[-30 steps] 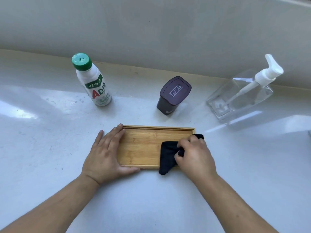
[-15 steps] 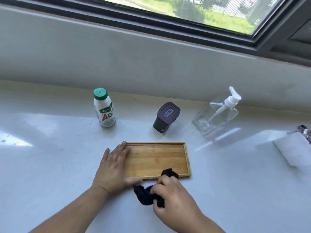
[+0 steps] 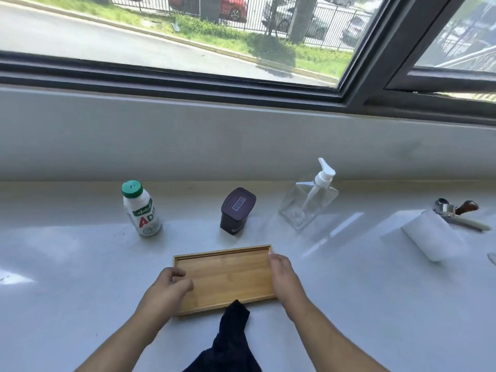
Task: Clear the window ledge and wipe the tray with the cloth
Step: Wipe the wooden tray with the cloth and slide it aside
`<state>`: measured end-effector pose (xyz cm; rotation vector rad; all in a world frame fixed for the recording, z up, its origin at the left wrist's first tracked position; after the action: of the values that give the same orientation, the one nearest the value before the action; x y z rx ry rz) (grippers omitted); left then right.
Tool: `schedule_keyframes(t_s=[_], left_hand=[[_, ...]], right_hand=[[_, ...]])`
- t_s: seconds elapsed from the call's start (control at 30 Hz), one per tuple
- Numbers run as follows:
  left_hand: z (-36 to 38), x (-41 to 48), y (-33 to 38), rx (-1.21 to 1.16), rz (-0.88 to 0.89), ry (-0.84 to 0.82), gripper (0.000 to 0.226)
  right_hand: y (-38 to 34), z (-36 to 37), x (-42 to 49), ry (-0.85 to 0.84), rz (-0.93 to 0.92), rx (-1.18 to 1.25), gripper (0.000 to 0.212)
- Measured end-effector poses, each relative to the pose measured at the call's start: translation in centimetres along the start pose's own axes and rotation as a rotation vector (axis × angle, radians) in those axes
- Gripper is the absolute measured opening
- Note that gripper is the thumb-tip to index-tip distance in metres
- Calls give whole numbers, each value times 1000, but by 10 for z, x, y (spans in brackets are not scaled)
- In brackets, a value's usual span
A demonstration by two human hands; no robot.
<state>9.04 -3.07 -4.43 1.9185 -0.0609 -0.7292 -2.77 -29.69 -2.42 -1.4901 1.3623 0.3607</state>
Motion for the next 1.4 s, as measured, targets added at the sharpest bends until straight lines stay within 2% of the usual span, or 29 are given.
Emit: schedule_keyframes(t_s=[0.07, 0.13, 0.33, 0.5, 0.63, 0.73, 0.93, 1.27, 1.33, 1.4], left_hand=[[13, -2, 9, -25, -17, -3, 46], [42, -7, 19, -50, -25, -49, 44], [203, -12, 71, -41, -25, -177, 43], [331, 1, 151, -62, -38, -200, 42], [398, 31, 209, -31, 27, -165, 44], [427, 60, 241, -7, 55, -118, 42], [468, 126, 280, 87, 41, -10, 39], [483, 219, 296, 217, 43, 129, 18], [483, 224, 299, 237, 42, 141, 21], [482, 220, 301, 247, 57, 121, 37]], right_hand=[[9, -25, 2, -8, -15, 57, 39], [25, -64, 7, 21, -56, 109, 38], [58, -228, 55, 137, -107, 167, 32], [54, -357, 113, 183, -116, 167, 35], [36, -424, 163, 193, -149, 164, 44], [11, -446, 198, 172, -158, 162, 53], [-52, -456, 261, 172, -159, 106, 86], [-111, -449, 333, 171, -139, 47, 79], [-113, -444, 332, 178, -151, 22, 82], [-112, -441, 320, 242, -217, 5, 81]])
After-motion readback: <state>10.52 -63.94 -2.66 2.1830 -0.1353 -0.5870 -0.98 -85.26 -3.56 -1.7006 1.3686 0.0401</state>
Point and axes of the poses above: each hand's wrist, its own x-axis towards the middle knuckle, its own z-axis out of the palm, y = z × x, the point moved 3 cm from there along x, towards the middle knuckle, and after that the axes turned 15 degrees about z, right-handed, at the moved point
